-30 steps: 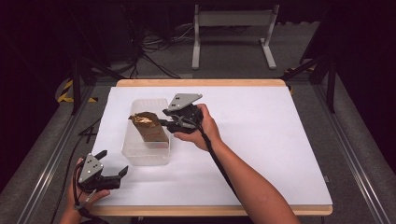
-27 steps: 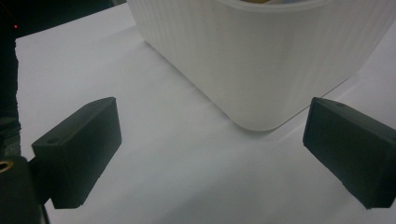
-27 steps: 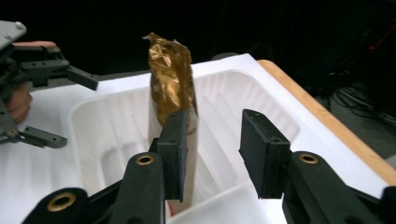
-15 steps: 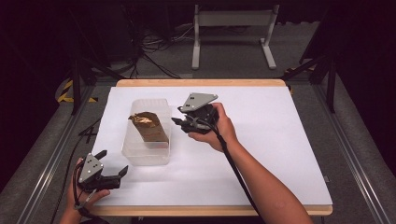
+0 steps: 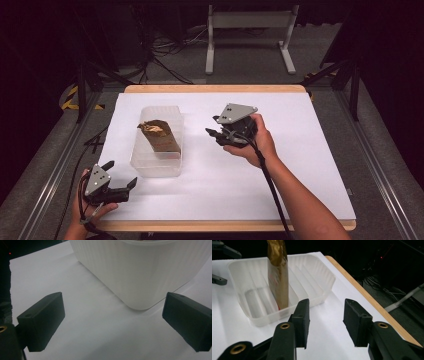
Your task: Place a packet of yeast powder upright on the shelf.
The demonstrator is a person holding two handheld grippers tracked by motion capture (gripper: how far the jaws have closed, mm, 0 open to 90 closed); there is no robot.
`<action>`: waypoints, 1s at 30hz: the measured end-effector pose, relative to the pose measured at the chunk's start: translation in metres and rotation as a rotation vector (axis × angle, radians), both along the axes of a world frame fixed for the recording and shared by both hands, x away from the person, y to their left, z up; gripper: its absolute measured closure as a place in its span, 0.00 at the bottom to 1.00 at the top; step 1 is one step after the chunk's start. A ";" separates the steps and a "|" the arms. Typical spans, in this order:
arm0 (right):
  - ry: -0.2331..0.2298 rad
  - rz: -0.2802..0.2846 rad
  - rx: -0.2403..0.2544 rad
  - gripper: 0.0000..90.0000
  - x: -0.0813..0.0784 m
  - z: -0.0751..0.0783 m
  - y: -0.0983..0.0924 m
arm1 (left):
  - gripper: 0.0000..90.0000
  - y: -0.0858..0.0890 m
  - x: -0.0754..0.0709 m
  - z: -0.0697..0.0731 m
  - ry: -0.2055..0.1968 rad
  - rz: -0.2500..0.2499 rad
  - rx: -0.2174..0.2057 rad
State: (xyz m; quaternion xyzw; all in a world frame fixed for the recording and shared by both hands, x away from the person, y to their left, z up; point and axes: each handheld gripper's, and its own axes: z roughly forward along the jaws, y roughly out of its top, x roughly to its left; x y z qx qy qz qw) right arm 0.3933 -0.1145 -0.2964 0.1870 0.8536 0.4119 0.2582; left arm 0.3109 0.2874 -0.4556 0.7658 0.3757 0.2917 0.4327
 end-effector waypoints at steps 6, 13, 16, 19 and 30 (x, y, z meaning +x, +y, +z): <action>-0.004 -0.030 -0.020 0.61 -0.003 -0.004 -0.017 | 0.06 0.000 0.000 0.000 0.000 0.001 0.002; 0.000 -0.047 -0.056 0.61 -0.009 -0.010 -0.034 | 0.06 0.000 0.000 0.000 0.001 -0.002 0.001; -0.002 -0.058 -0.063 0.60 -0.011 -0.013 -0.041 | 0.06 0.000 0.000 0.000 0.004 -0.003 -0.003; -0.010 -0.071 -0.073 0.60 -0.014 -0.016 -0.048 | 0.06 0.000 0.000 0.000 0.002 -0.001 -0.004; 0.004 -0.123 -0.085 0.54 -0.021 -0.027 -0.078 | 0.06 0.000 0.001 0.000 0.006 -0.002 0.002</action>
